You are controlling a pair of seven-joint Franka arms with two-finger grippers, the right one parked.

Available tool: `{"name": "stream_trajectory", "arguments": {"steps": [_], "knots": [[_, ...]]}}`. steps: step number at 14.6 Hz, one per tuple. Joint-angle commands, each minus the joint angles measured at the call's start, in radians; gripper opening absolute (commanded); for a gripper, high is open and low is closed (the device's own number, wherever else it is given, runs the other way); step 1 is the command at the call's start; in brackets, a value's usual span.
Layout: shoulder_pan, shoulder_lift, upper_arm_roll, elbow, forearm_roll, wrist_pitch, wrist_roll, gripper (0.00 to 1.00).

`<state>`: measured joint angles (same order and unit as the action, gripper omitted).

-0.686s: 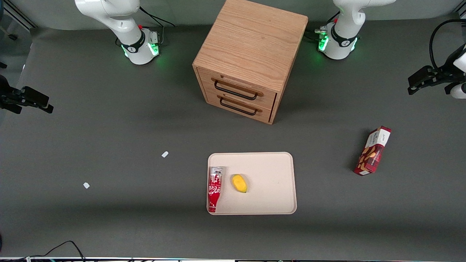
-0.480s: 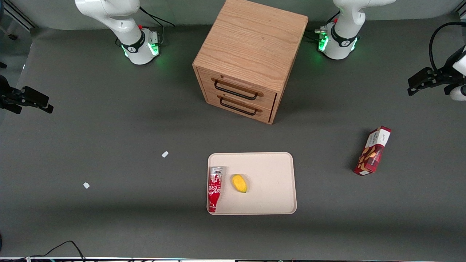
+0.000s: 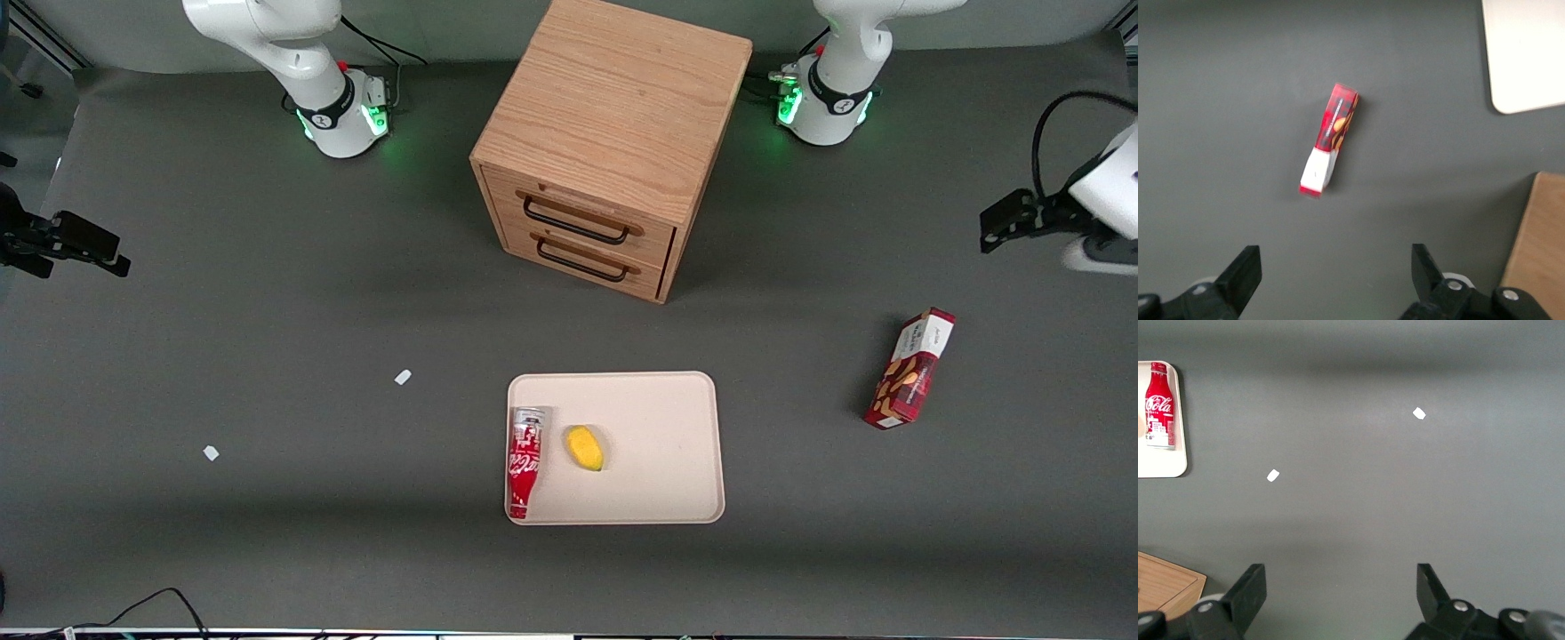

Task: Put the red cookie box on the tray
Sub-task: 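Move the left gripper down over the red shortbread box, then close the left gripper on the end of the red shortbread box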

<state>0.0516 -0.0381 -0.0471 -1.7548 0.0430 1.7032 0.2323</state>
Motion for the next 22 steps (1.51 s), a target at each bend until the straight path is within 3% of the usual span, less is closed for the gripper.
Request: {"name": "stream_trajectory", "arguments": {"steps": [1, 9, 18, 19, 20, 22], "knots": [[0.028, 0.058, 0.001, -0.098, 0.006, 0.171, 0.119, 1.0], [0.027, 0.233, 0.038, -0.325, 0.015, 0.677, 0.191, 1.0], [0.025, 0.388, 0.055, -0.371, 0.008, 0.839, 0.193, 1.0], [0.025, 0.394, 0.055, -0.371, 0.005, 0.839, 0.193, 0.93], [0.025, 0.397, 0.055, -0.373, 0.003, 0.839, 0.193, 0.77], [0.024, 0.397, 0.055, -0.373, 0.003, 0.823, 0.193, 0.31]]}}
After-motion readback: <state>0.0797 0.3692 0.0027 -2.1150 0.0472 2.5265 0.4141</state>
